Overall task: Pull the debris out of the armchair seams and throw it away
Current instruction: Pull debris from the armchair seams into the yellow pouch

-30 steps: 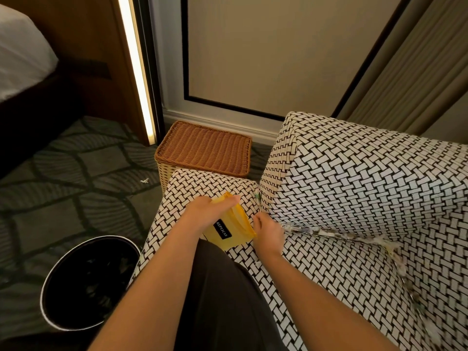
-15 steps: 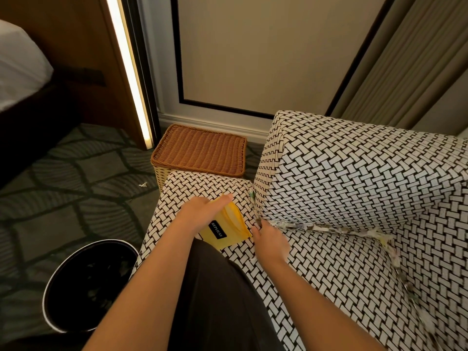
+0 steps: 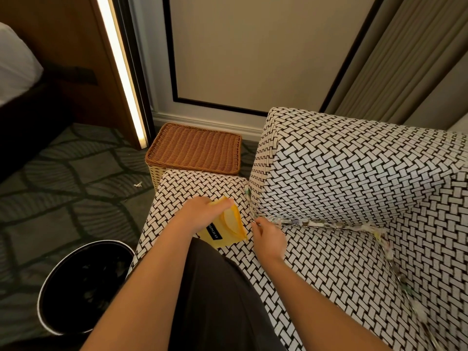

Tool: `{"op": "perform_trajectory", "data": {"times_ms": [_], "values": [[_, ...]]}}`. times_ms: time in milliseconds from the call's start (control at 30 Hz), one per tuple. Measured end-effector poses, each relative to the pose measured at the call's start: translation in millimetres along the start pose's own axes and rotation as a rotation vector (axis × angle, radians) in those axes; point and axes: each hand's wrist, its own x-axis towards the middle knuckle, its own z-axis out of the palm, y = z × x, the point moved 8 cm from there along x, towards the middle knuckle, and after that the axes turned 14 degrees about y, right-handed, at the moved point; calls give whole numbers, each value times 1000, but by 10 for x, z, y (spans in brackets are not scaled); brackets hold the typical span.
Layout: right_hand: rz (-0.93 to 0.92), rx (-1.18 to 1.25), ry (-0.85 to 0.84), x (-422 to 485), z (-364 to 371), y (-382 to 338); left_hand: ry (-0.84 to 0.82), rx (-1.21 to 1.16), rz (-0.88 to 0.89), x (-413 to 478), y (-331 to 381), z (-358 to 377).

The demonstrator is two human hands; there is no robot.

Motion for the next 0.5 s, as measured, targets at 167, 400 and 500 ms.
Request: {"op": "perform_trajectory", "data": {"times_ms": [167, 400, 500], "values": [[295, 613, -26, -54, -152, 142, -10, 14, 1, 10, -10, 21], [121, 844, -122, -241, -521, -256, -20, 116, 81, -70, 153, 99], [51, 744, -132, -290, -460, -278, -34, 77, 91, -95, 188, 103]]}}
